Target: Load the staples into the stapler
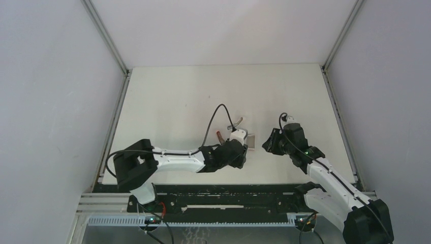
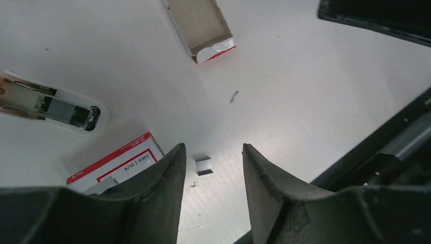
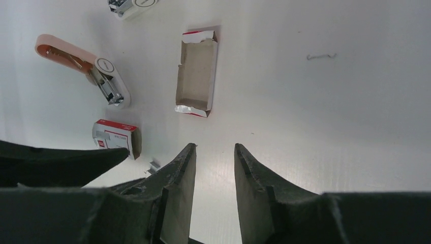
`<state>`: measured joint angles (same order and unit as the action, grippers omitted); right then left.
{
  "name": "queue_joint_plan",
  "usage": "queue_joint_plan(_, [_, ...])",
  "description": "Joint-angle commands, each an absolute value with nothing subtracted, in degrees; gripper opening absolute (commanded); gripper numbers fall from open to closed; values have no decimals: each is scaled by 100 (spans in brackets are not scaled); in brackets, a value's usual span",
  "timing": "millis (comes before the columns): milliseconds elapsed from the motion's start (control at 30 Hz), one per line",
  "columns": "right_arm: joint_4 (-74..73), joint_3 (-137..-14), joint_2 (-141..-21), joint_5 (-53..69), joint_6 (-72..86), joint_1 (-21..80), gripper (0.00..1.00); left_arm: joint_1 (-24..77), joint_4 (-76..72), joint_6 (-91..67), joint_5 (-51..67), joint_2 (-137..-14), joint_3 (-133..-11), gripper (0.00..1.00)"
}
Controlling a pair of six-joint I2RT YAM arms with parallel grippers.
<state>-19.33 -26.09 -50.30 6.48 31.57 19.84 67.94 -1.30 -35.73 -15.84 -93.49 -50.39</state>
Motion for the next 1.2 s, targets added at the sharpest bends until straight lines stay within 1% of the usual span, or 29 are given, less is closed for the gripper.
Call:
queue_joint_plan(0, [-1905,-2789,-4931,674,2917,1948,33,6826,188,-3823,-1984,-9657,-5566,47])
queue_joint_plan(200, [-1895,-2745,-4921,683,2862,1945,33,6824,361,-4056,-1945,-9956,-5782,42])
queue_joint_plan(667, [-1733,-2618,-5022,725,2858,1909,33,6846,654,-4336,-1845,-10121,-5836,39])
queue_joint_plan(867, [-1650,-2575,-5072,763,2872,1883,33,6851,694,-4363,-1811,-10141,-5835,34])
queue_joint_plan(1167, [-1594,-2575,-5157,802,2871,1855,33,6957,891,-4366,-1904,-10071,-5878,34])
